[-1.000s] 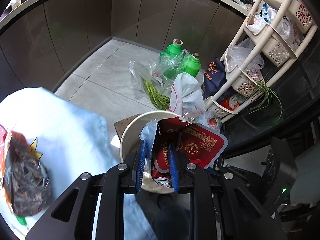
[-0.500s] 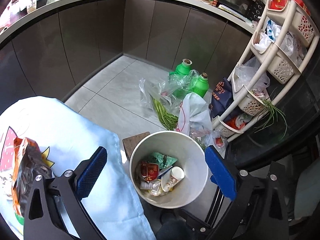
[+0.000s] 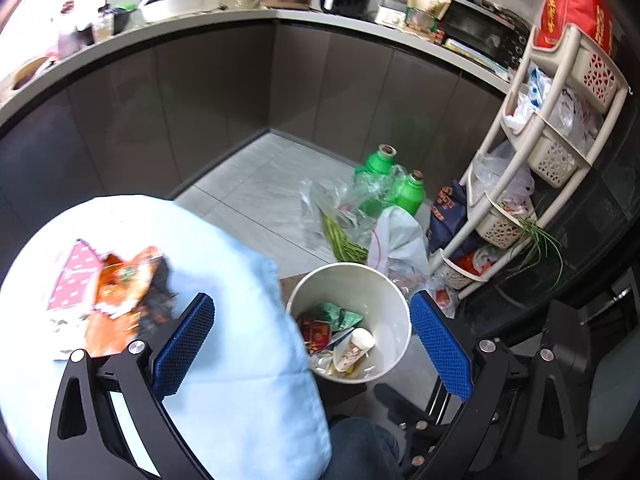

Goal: Collect trash
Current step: 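Move both open tools back over the table, then grasp the orange chip bag with the right tool while the left tool grasps the white tissue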

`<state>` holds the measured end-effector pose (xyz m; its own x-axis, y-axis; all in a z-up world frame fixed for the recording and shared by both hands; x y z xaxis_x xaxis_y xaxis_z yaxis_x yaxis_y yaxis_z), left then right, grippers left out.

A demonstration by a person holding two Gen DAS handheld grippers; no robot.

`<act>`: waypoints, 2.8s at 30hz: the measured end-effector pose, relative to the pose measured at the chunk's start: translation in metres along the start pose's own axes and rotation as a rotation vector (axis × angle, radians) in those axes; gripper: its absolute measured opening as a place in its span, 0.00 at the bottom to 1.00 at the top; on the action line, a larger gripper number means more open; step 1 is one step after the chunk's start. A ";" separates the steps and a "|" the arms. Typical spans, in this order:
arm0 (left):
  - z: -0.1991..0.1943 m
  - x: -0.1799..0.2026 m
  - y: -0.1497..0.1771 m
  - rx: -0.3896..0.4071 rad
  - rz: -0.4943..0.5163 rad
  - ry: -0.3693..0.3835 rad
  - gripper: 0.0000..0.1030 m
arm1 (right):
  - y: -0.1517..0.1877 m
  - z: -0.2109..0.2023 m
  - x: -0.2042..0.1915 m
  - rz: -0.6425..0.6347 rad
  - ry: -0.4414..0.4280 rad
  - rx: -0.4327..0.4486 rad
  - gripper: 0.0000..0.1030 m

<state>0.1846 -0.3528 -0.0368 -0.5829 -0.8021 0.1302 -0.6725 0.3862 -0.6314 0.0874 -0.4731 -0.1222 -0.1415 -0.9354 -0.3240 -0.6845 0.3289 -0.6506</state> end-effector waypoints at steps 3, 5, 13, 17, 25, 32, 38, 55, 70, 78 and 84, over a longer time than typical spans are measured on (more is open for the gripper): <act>-0.024 -0.012 0.006 0.015 -0.022 -0.032 0.92 | -0.005 -0.014 -0.017 -0.038 0.000 0.021 0.97; -0.039 -0.021 0.012 0.023 -0.041 -0.048 0.92 | -0.008 -0.023 -0.029 -0.057 -0.001 0.032 0.97; -0.084 -0.071 0.047 0.036 -0.126 -0.098 0.92 | -0.011 -0.044 -0.083 -0.146 -0.029 0.045 0.97; -0.099 -0.103 0.067 0.033 -0.173 -0.145 0.92 | -0.009 -0.040 -0.109 -0.188 -0.043 0.027 0.97; -0.120 -0.160 0.102 0.021 -0.266 -0.230 0.92 | -0.004 -0.023 -0.164 -0.266 -0.079 -0.021 0.97; -0.131 -0.198 0.126 0.015 -0.337 -0.261 0.92 | 0.003 -0.005 -0.207 -0.351 -0.108 -0.063 0.97; -0.136 -0.222 0.139 0.008 -0.385 -0.285 0.92 | 0.006 0.013 -0.237 -0.400 -0.135 -0.096 0.97; -0.119 -0.279 0.175 -0.056 -0.458 -0.265 0.92 | -0.032 0.092 -0.239 -0.354 -0.094 -0.119 0.96; -0.105 -0.291 0.188 -0.105 -0.484 -0.250 0.91 | -0.021 0.088 -0.248 -0.406 -0.156 -0.109 0.03; -0.088 -0.305 0.197 -0.129 -0.580 -0.226 0.91 | -0.012 0.044 -0.254 -0.445 -0.176 -0.055 0.03; -0.063 -0.318 0.188 -0.138 -0.660 -0.222 0.80 | -0.004 0.041 -0.261 -0.463 -0.192 -0.065 0.04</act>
<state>0.2151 0.0037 -0.1482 0.0627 -0.9566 0.2845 -0.9134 -0.1699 -0.3700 0.1563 -0.2246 -0.0636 0.3174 -0.9384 -0.1364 -0.6884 -0.1291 -0.7138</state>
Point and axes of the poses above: each gripper's, at about its wrist camera, not at the fingertips, and z roughly the way its jaws point, x to its right, y to its underside, the point moved 3 cm from there along z, roughly the way its jaws point
